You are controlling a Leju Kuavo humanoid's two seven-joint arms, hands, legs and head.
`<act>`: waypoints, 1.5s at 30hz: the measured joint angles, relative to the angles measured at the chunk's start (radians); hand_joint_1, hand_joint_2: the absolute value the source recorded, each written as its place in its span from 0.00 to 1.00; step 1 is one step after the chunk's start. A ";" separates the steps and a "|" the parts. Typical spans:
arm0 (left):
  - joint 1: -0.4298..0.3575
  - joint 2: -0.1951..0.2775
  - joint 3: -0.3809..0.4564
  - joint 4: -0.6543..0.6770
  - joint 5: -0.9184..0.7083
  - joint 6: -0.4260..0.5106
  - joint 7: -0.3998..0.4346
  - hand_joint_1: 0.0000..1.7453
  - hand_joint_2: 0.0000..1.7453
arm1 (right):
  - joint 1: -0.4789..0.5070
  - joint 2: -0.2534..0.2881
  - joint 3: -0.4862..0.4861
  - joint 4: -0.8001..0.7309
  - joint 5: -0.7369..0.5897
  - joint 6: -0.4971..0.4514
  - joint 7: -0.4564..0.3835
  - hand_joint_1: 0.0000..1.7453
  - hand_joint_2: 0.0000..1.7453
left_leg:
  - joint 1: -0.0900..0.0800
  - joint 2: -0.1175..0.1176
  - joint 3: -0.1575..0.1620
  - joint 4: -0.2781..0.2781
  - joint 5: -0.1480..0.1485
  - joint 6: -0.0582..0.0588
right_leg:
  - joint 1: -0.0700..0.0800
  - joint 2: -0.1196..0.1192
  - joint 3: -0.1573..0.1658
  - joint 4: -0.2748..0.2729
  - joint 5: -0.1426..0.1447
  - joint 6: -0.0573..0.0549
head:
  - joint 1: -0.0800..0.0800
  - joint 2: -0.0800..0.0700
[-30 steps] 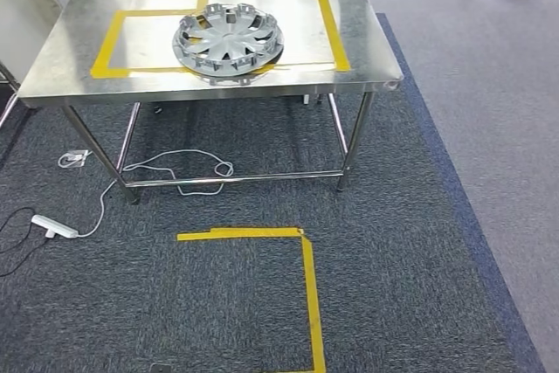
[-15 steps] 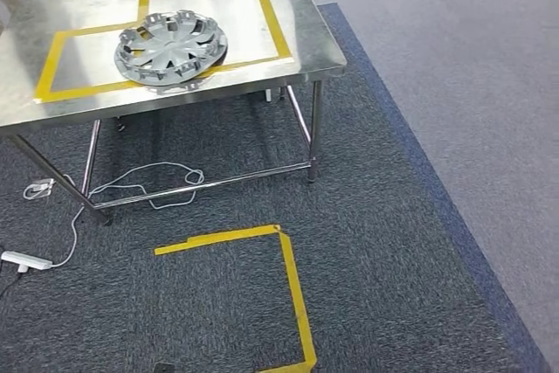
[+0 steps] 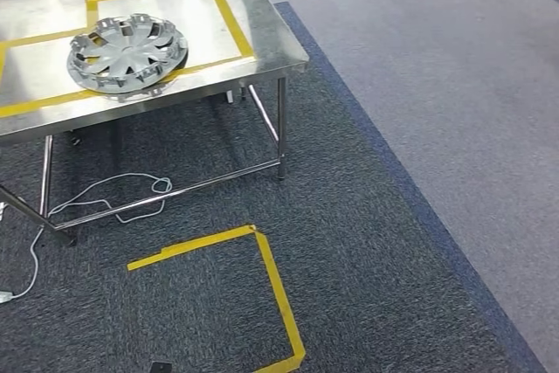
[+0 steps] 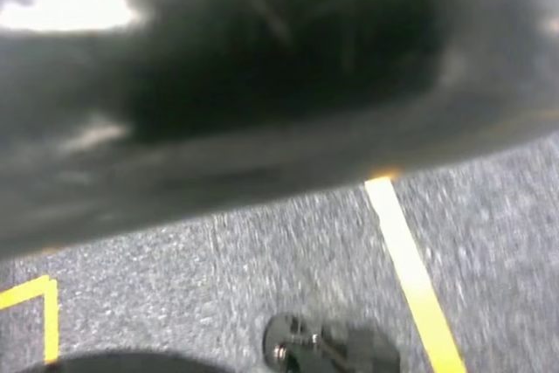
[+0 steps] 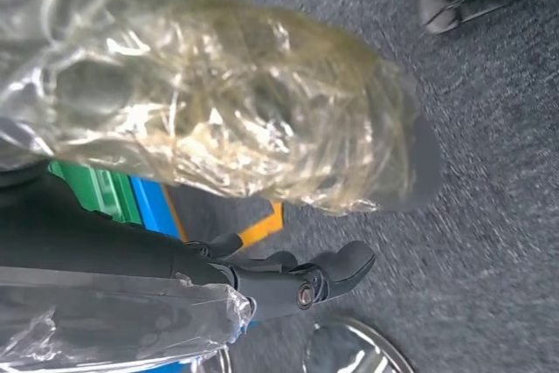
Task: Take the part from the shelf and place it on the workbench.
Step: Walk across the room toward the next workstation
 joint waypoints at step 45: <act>0.008 0.003 0.017 -0.003 -0.017 -0.027 -0.003 0.00 0.00 | -0.003 -0.001 0.017 0.042 0.086 0.034 -0.037 0.00 0.00 | 0.000 0.035 -0.033 0.128 -0.099 -0.057 | -0.005 -0.026 0.109 -0.174 0.092 -0.049 | -0.009 0.000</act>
